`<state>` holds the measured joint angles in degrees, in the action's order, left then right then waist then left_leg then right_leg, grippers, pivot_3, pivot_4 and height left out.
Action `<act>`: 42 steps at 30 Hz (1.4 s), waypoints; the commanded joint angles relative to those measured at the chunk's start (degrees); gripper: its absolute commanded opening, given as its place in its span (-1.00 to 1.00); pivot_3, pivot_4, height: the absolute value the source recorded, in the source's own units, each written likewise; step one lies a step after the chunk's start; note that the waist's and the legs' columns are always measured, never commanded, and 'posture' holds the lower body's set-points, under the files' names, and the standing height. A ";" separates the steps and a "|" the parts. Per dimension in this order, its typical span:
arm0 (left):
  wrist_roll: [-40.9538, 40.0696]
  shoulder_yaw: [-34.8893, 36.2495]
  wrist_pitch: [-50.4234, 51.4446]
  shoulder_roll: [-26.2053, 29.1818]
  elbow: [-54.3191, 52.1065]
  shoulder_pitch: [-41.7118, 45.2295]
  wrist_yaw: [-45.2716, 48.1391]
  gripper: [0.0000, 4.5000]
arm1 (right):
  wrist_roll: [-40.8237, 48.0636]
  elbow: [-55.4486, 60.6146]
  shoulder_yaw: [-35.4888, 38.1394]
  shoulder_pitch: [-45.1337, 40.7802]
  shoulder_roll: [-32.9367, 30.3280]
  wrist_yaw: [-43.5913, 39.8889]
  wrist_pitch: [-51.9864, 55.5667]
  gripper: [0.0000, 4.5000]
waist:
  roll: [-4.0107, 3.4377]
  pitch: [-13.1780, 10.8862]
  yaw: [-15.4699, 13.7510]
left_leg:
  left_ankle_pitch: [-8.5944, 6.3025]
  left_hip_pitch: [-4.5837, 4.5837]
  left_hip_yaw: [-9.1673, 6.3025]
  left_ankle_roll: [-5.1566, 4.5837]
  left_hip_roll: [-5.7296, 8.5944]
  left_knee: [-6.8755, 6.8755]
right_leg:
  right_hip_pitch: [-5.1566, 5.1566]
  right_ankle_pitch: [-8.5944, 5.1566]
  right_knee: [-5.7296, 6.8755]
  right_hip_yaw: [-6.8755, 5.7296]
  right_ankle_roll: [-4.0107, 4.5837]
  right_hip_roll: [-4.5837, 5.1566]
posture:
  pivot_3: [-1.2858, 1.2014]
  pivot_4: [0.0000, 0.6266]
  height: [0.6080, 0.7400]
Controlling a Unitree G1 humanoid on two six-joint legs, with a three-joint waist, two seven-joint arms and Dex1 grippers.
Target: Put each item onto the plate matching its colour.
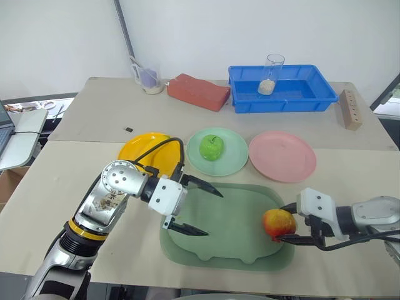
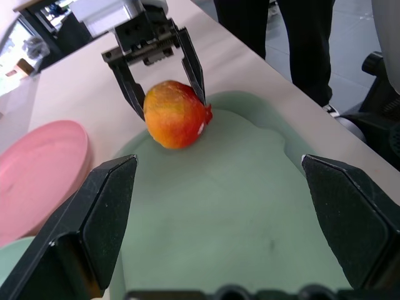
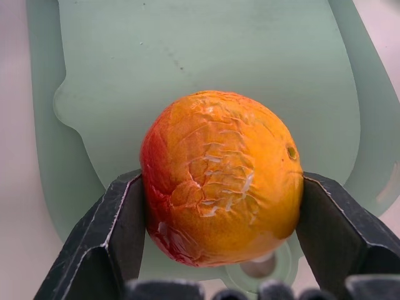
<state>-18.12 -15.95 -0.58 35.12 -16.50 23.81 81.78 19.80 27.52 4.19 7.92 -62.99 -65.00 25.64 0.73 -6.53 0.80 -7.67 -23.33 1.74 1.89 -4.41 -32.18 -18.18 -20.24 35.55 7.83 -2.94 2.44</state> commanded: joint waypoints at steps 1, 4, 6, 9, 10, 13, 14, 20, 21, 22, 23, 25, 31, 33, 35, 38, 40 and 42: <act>-0.87 0.21 -0.52 -0.06 -0.76 0.09 -0.92 1.00 | 2.46 0.30 3.07 -1.51 0.04 -0.56 1.04 0.37 | 0.00 0.00 -0.01 | 0.00 -0.01 0.00 0.00 0.00 0.00 | 0.00 0.00 0.00 0.00 0.00 0.00 | 0.03 -0.52 1.00; -0.85 1.20 0.68 -0.85 1.82 2.00 -2.57 1.00 | 5.72 -0.08 4.46 -4.85 0.23 -0.28 4.27 0.37 | 0.00 0.00 -0.01 | 0.00 0.00 0.00 0.00 0.00 -0.01 | 0.00 0.00 0.00 0.00 0.00 0.00 | 0.03 -0.52 1.00; -1.45 2.16 3.15 -1.58 3.84 3.90 -4.28 1.00 | 6.52 -1.49 4.95 -7.83 0.69 0.97 5.75 0.37 | 0.01 -0.01 -0.06 | 0.00 0.00 0.00 0.00 0.01 -0.03 | 0.00 0.01 0.03 0.00 0.00 0.00 | 0.03 -0.52 1.00; -3.24 4.63 10.02 -3.57 8.71 8.73 -8.83 1.00 | 8.74 -6.26 5.95 -15.31 2.81 4.28 10.11 0.37 | 0.03 -0.02 -0.05 | 0.00 -0.02 -0.01 0.00 0.01 -0.07 | 0.00 0.01 0.04 -0.01 -0.01 0.00 | 0.03 -0.52 1.00; -3.38 5.39 11.23 -4.37 10.66 10.25 -10.23 1.00 | 7.72 -8.71 5.60 -18.28 4.04 6.38 10.27 0.37 | 0.03 -0.02 -0.04 | 0.00 -0.06 -0.02 0.00 0.03 -0.09 | -0.02 0.01 0.05 -0.01 -0.01 0.00 | 0.03 -0.52 1.00; -4.88 7.71 16.09 -8.04 14.43 13.87 -15.78 1.00 | 2.37 -17.24 2.82 -26.67 8.22 14.09 10.34 0.37 | 0.01 0.00 0.00 | -0.06 -0.04 -0.02 -0.11 0.03 -0.11 | -0.01 0.01 0.05 -0.01 -0.02 0.00 | 0.03 -0.52 1.00; -5.66 8.58 17.96 -9.72 14.77 14.69 -18.07 1.00 | 0.50 -20.02 1.62 -28.91 9.72 16.48 10.42 0.37 | 0.00 0.00 0.00 | -0.06 -0.07 -0.02 -0.11 0.03 -0.12 | -0.02 0.01 0.07 -0.01 -0.02 0.00 | 0.03 -0.52 1.00; -6.94 9.85 23.25 -16.57 14.93 15.79 -25.87 1.00 | -5.97 -36.00 -3.31 -39.63 19.97 25.81 11.64 0.37 | -0.08 0.04 -0.02 | -0.05 -0.22 -0.04 -0.12 0.05 -0.11 | 0.01 0.01 0.30 0.00 -0.03 -0.04 | 0.03 -0.52 1.00; -6.48 9.37 23.08 -16.82 14.60 15.33 -26.10 1.00 | -6.92 -38.33 -3.90 -40.79 20.91 26.32 11.03 0.37 | -0.11 0.05 0.03 | -0.04 -0.20 -0.04 -0.12 0.04 -0.12 | 0.01 0.02 0.32 0.00 -0.02 -0.05 | 0.03 -0.52 1.00; -6.20 9.05 23.02 -16.96 14.26 14.95 -26.27 1.00 | -7.72 -40.17 -4.33 -41.75 21.62 26.55 10.50 0.37 | -0.16 0.05 -0.02 | -0.03 -0.19 -0.04 -0.10 0.05 -0.11 | 0.01 0.02 0.33 0.01 -0.02 -0.05 | 0.03 -0.52 1.00; -6.07 8.90 23.02 -16.98 13.98 14.67 -26.40 1.00 | -8.22 -41.37 -4.49 -42.42 22.02 26.67 10.20 0.37 | -0.19 0.04 -0.02 | -0.02 -0.20 -0.04 -0.08 0.05 -0.11 | 0.01 0.02 0.33 0.01 -0.02 -0.05 | 0.03 -0.52 1.00; -6.03 8.71 23.03 -16.83 13.49 14.29 -26.58 1.00 | -8.84 -42.82 -4.60 -43.25 22.30 26.51 9.65 0.82 | -0.24 0.05 -0.23 | -0.01 -0.21 -0.04 -0.07 0.05 -0.11 | 0.01 0.02 0.33 0.01 -0.02 -0.05 | 0.03 -0.52 1.00; -6.48 9.06 24.12 -14.55 11.20 12.28 -26.66 1.00 | -7.88 -41.39 -3.16 -42.75 19.98 22.74 9.59 0.98 | -0.31 0.07 -0.21 | -0.01 -0.18 -0.04 -0.06 0.06 -0.13 | 0.06 0.02 0.32 0.00 -0.04 -0.04 | 0.03 -0.52 1.00; -6.74 9.20 24.47 -13.96 10.54 11.82 -26.64 1.00 | -7.10 -39.40 -2.49 -41.89 19.22 21.70 10.37 0.98 | -0.33 0.08 -0.17 | -0.01 -0.19 -0.04 -0.06 0.06 -0.12 | 0.05 0.02 0.31 0.01 -0.04 -0.04 | 0.03 -0.52 1.00; -7.95 11.65 26.58 -11.85 10.12 11.51 -27.12 1.00 | -4.85 -34.15 1.26 -39.54 17.14 20.98 12.09 0.98 | -0.34 0.06 -0.26 | -0.01 -0.19 -0.04 -0.05 0.06 -0.11 | 0.04 0.02 0.31 0.00 -0.04 -0.04 | 0.03 -0.52 1.00; -9.02 16.58 29.30 -9.35 11.76 11.75 -30.66 1.00 | -1.09 -28.38 8.28 -36.03 15.20 20.85 13.87 0.98 | -0.31 0.02 -0.14 | -0.01 -0.22 -0.04 -0.05 0.05 -0.10 | 0.02 0.02 0.32 0.00 -0.04 -0.04 | 0.03 -0.52 1.00; -8.21 21.18 29.98 -8.27 15.04 12.25 -36.08 1.00 | 0.38 -26.03 13.29 -32.92 14.73 21.90 13.29 0.98 | -0.27 0.00 -0.09 | -0.01 -0.19 -0.04 -0.05 0.05 -0.10 | 0.04 0.02 0.32 0.00 -0.04 -0.04 | 0.03 -0.52 1.00; -4.90 26.36 27.24 -6.76 20.60 12.58 -43.64 1.00 | -0.80 -26.08 17.82 -29.97 15.64 26.07 10.69 0.98 | -0.23 -0.02 -0.08 | -0.01 -0.06 -0.05 -0.06 0.05 -0.10 | 0.15 0.01 0.31 0.00 -0.05 -0.04 | 0.03 -0.52 1.00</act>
<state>-25.05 5.66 28.59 27.14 1.08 35.51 43.91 19.13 0.04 17.72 -23.19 -47.67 -41.85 38.82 0.51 -6.56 0.72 -7.69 -23.35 1.68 1.83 -4.36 -32.29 -18.05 -20.23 35.85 7.83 -2.99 2.41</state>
